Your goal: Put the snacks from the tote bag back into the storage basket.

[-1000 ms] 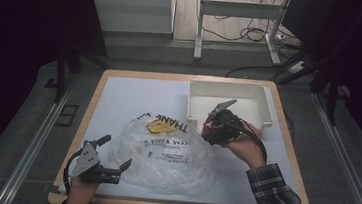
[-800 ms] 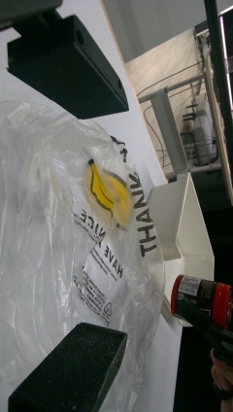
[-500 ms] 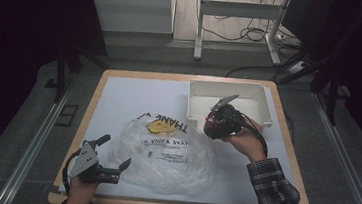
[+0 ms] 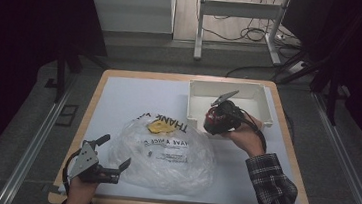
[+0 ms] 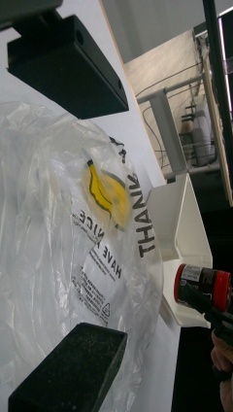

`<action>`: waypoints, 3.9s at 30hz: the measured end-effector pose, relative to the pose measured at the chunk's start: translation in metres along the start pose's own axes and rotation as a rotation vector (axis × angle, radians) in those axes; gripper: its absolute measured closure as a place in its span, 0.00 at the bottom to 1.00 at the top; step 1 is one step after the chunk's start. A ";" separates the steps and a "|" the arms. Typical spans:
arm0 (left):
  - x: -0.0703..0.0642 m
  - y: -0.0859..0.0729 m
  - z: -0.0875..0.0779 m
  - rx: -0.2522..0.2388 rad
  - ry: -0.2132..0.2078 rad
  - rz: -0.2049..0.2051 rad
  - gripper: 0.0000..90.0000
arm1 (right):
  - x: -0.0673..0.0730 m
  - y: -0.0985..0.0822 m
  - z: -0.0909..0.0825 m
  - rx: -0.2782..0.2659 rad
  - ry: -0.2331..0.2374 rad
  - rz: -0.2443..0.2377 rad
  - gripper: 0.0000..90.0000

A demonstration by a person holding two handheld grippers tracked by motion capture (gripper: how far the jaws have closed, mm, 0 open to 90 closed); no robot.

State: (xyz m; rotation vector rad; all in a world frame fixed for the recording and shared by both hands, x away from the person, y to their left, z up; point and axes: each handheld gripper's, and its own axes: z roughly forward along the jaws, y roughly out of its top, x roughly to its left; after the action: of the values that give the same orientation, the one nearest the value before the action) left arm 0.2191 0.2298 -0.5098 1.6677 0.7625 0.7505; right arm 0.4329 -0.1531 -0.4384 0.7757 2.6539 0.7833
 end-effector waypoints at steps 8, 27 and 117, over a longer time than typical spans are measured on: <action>0.000 0.000 0.000 0.000 0.000 0.003 0.00 | -0.006 0.004 0.004 -0.018 -0.001 -0.004 0.28; 0.000 0.000 0.000 0.000 0.002 0.001 0.00 | -0.023 0.015 0.023 -0.009 -0.009 -0.031 0.28; 0.000 0.000 -0.001 0.000 -0.001 0.004 0.00 | -0.046 0.043 0.113 0.060 0.046 -0.048 0.26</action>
State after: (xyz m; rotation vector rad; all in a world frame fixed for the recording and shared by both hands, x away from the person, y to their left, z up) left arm 0.2187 0.2301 -0.5098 1.6702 0.7588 0.7530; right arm 0.5327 -0.1002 -0.5022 0.7141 2.7375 0.7210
